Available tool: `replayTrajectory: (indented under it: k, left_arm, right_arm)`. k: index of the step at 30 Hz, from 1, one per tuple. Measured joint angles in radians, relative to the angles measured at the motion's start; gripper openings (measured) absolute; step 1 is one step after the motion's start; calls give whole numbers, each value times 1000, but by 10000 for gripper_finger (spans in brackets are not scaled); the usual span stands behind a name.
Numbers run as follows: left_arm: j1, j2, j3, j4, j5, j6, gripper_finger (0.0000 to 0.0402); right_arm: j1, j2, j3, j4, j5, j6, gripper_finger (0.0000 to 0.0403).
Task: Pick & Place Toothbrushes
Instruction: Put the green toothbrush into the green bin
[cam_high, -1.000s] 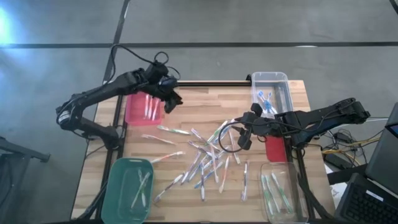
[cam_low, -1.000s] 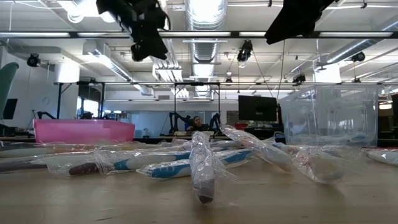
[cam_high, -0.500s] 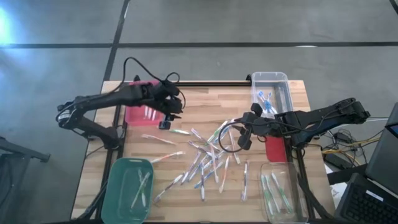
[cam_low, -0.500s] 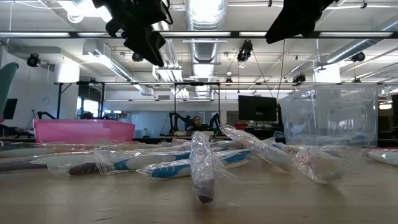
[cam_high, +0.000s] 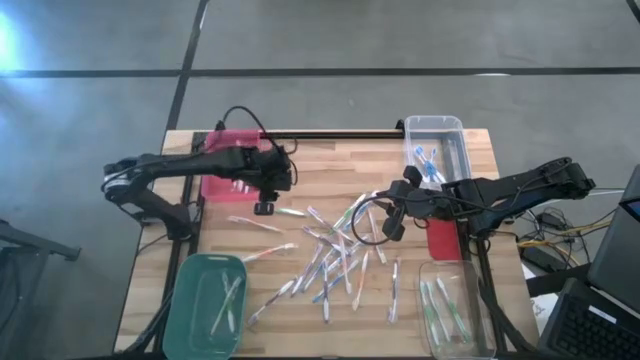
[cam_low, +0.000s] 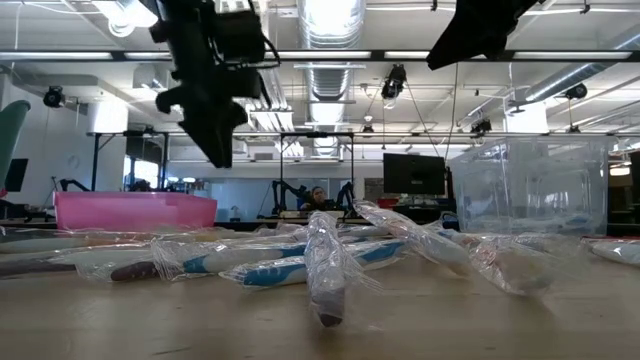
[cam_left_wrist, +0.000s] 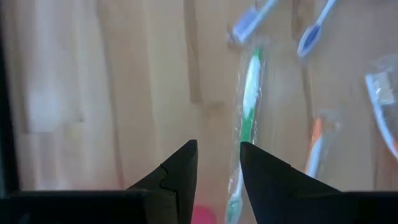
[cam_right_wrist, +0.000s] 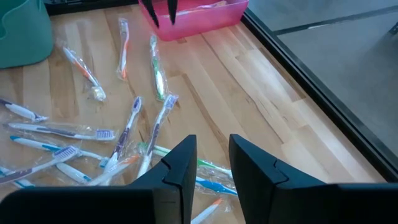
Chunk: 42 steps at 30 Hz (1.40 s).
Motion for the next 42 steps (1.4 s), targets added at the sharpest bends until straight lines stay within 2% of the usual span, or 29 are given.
replayTrajectory:
  k: [4, 9, 24, 35, 42]
  left_arm:
    - [0, 88, -1, -5, -7, 3, 126]
    - [1, 176, -1, -18, -66, 11, 126]
    - [1, 315, -1, -31, -31, -25, 126]
    - [-2, 354, 3, -29, 25, -57, 120]
    - [-19, 355, -9, 15, 43, -71, 107]
  right_arm:
    - [0, 0, 0, 0, 0, 0, 94]
    - [0, 0, 0, 0, 0, 0, 112]
    - [0, 0, -9, -1, -3, 0, 164]
    - [0, 0, -9, -2, -2, 0, 187]
    - [0, 0, -9, -5, -2, 0, 184]
